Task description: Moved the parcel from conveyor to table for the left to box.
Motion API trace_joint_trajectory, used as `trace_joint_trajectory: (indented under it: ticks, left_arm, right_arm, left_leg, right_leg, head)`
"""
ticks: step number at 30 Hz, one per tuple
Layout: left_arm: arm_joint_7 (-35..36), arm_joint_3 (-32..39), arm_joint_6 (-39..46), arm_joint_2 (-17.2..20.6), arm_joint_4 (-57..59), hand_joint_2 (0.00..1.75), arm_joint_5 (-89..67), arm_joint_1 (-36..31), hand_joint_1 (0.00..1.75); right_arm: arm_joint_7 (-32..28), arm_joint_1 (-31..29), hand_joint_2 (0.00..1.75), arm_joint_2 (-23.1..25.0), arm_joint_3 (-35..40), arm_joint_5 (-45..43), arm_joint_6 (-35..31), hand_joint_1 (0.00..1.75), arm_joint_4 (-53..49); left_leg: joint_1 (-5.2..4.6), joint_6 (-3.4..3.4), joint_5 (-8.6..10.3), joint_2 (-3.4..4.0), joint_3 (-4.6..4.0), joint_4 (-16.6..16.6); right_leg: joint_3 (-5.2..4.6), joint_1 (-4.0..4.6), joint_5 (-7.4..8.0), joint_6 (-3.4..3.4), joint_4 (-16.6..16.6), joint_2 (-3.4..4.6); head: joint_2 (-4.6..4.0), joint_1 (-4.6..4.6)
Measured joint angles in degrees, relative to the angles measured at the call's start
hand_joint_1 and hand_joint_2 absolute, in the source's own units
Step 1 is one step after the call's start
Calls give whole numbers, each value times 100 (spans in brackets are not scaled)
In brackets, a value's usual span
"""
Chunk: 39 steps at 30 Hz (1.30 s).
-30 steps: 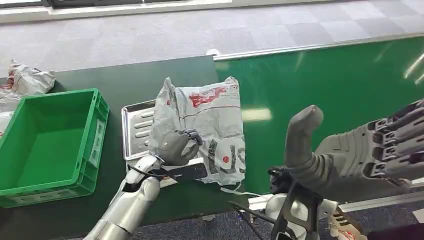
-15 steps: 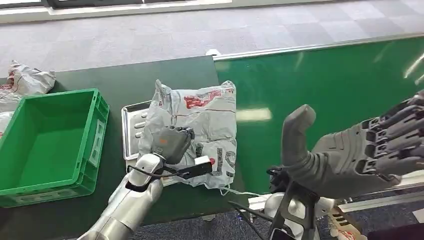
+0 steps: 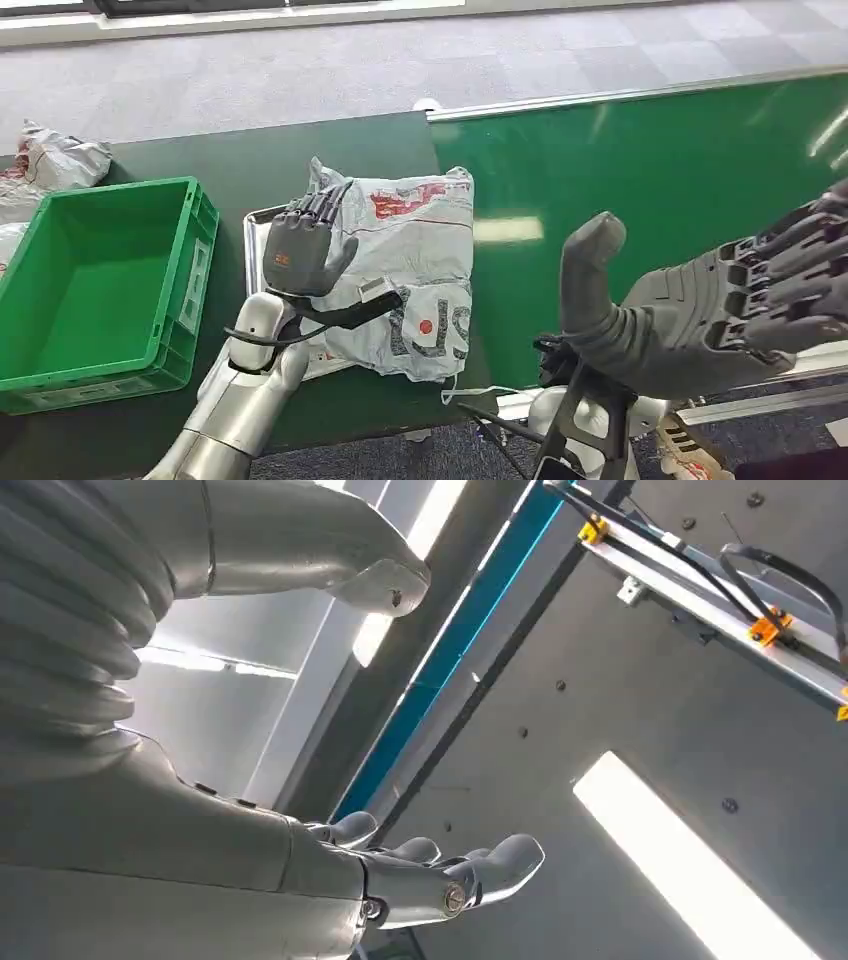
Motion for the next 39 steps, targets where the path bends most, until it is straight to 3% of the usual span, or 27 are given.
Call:
trace_joint_trajectory:
  ticks: [8, 15, 23, 37, 38, 39]
  left_arm:
    - [-55, 4, -61, 26, -127, 175, 44, 28, 0]
    - [-481, 4, -838, 28, -205, 175, 448, 123, 0]
    - [-1451, 0, -3242, 96, -159, 175, 1554, 317, 0]
    - [-1532, -44, -3514, 205, 290, 175, 1569, 251, 0]
    - [-1532, -50, -3519, 210, 334, 175, 1565, 226, 77]
    - [-1530, -57, -3519, 214, 376, 175, 1541, 204, 175]
  right_arm:
    - [0, -1, 175, -2, 0, -4, 0, 0, 9]
    - [0, -5, 175, -13, 0, -63, 0, 0, 83]
    - [0, -42, 175, -33, 0, -214, 0, 0, 238]
    - [0, -42, 175, -35, 0, -166, 0, 0, 332]
    - [0, -42, 175, -35, 0, -162, 0, 0, 332]
    - [0, -41, 175, -35, 0, -157, 0, 0, 332]
  left_leg:
    - [0, 0, 0, 0, 0, 0]
    - [0, 0, 0, 0, 0, 0]
    - [0, 0, 0, 1, 0, 0]
    - [0, 0, 0, 1, 1, 0]
    - [0, 0, 0, 1, 1, 0]
    - [0, 0, 0, 1, 2, 0]
  right_leg:
    - [0, 0, 0, 0, 0, 0]
    - [0, 0, 0, 0, 0, 0]
    - [-1, 0, 0, 0, 0, 1]
    - [-1, 0, 0, 0, 0, 1]
    - [-1, 0, 0, 0, 0, 1]
    - [-1, 0, 0, 0, 0, 1]
  head:
    - [0, 0]
    - [0, 0]
    - [0, 0]
    - [0, 0]
    - [0, 0]
    - [0, 0]
